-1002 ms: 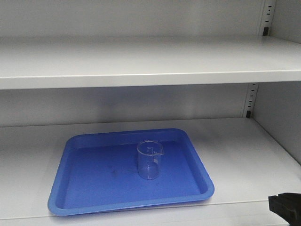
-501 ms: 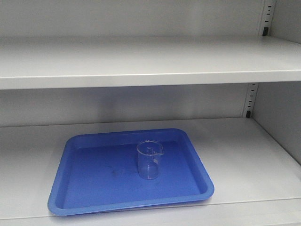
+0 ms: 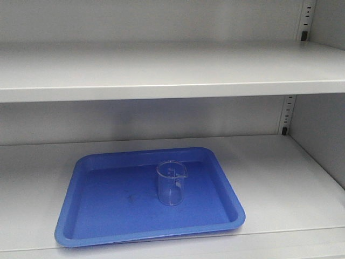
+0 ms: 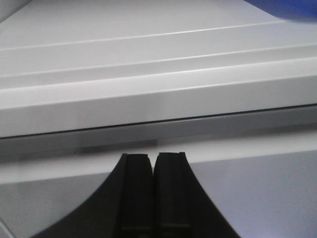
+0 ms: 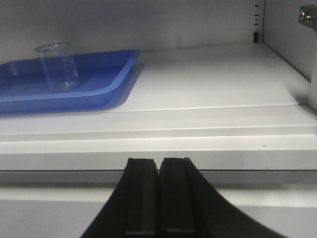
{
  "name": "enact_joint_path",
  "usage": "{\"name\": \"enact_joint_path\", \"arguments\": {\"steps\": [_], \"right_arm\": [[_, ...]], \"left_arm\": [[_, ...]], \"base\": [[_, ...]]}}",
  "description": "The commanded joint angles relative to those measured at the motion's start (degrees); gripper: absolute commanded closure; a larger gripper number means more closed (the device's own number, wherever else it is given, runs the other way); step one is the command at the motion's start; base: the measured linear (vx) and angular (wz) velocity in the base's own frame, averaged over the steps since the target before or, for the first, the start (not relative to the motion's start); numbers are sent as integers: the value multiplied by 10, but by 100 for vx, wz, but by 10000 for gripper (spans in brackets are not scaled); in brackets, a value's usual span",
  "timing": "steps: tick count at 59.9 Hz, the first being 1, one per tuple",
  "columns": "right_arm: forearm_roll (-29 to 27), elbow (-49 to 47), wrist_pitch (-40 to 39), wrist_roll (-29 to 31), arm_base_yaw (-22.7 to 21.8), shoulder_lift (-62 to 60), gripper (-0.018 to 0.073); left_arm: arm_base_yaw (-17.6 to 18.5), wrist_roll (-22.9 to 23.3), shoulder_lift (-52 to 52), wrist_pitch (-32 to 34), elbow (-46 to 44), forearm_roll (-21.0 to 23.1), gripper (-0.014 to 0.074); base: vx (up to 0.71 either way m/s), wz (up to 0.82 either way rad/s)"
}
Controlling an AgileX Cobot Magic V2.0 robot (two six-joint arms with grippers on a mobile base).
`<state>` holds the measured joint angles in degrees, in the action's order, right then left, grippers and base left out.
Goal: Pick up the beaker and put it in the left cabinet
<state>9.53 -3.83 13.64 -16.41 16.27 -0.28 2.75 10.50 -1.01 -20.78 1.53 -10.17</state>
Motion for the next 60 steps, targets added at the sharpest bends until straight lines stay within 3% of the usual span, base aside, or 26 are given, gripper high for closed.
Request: {"name": "enact_joint_path", "arguments": {"steps": [1, 8, 20, 37, 60], "right_arm": [[1, 5, -73, 11, -5, -11, 564], [-11, 27, -103, 11, -21, -10, 564], [-23, 58, -162, 12, -95, -10, 564], [-21, 58, -173, 110, -96, -11, 564], [-62, 58, -183, 114, -96, -11, 564]], "left_arm": [[3, 2, -6, 43, -9, -2, 593], [3, 2, -6, 43, -9, -2, 593], [3, 2, -6, 43, -9, -2, 593], [3, 2, -6, 43, -9, -2, 593], [3, 2, -6, 43, -9, -2, 593]], "base": [[0, 0], [0, 0], [0, 0], [0, 0], [0, 0]]}}
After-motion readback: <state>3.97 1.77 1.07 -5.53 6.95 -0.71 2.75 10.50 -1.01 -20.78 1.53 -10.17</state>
